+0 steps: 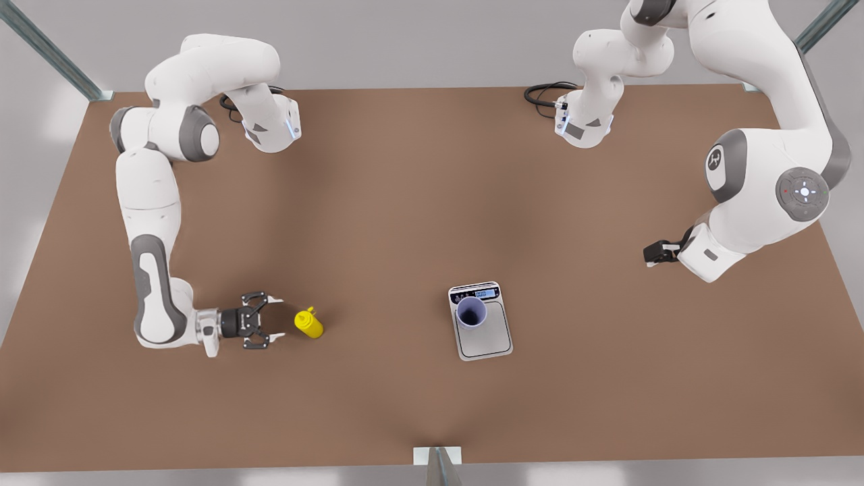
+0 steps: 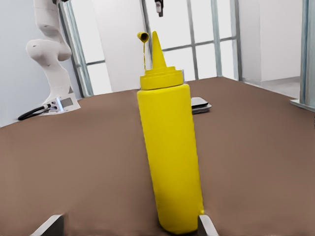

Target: Move cup to the weight, pick up sauce bottle, pour sauce

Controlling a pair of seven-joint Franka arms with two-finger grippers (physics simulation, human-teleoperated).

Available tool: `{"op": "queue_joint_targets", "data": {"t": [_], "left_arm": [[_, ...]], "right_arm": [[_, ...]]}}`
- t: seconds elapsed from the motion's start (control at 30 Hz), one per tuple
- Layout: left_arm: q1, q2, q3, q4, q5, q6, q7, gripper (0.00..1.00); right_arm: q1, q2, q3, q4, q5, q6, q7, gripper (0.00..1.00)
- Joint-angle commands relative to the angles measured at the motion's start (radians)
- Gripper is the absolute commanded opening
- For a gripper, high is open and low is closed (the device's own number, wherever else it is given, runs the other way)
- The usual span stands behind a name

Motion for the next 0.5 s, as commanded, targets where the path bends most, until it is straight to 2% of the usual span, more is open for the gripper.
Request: {"op": "queue_joint_targets", "data": {"t": [0.0,0.03,0.13,0.2,0.23,0.3,0.33,0.4,0.47], "left_arm": [[0.000,0.000,0.000,0.000,0.000,-0.001,0.000,1.00],[0.000,0.001,0.000,0.000,0.000,0.001,0.000,1.00],[0.000,0.000,0.003,0.005,0.003,0.002,-0.012,1.00],[0.000,0.000,0.000,0.003,0.002,0.001,-0.017,1.00],[0.000,-0.008,-0.002,0.006,0.002,-0.001,-0.017,1.00],[-0.021,0.000,-0.008,0.015,0.002,0.002,-0.052,1.00],[-0.023,-0.005,-0.008,0.017,0.000,-0.001,-0.052,1.00],[-0.023,0.003,-0.008,0.012,0.002,-0.014,-0.034,1.00],[-0.023,-0.002,-0.008,0.015,0.000,-0.019,-0.048,1.00]], "right_arm": [[0.000,-0.006,-0.023,0.003,-0.018,-0.016,0.002,1.00],[0.006,-0.058,-0.095,0.027,-0.106,-0.028,0.131,1.00],[0.038,-0.153,-0.133,0.173,-0.355,0.041,0.749,1.00],[0.075,-0.237,-0.139,0.242,-0.602,0.050,1.376,1.00],[0.087,-0.308,-0.135,0.233,-0.702,0.052,1.573,1.00],[0.140,-0.576,-0.130,0.040,-0.871,0.119,2.021,1.00],[0.164,-0.668,-0.130,-0.008,-0.947,0.118,2.104,1.00],[0.169,-0.796,-0.127,-0.086,-0.958,0.121,2.107,1.00],[0.186,-0.837,-0.110,-0.120,-0.960,0.121,2.108,1.00]]}}
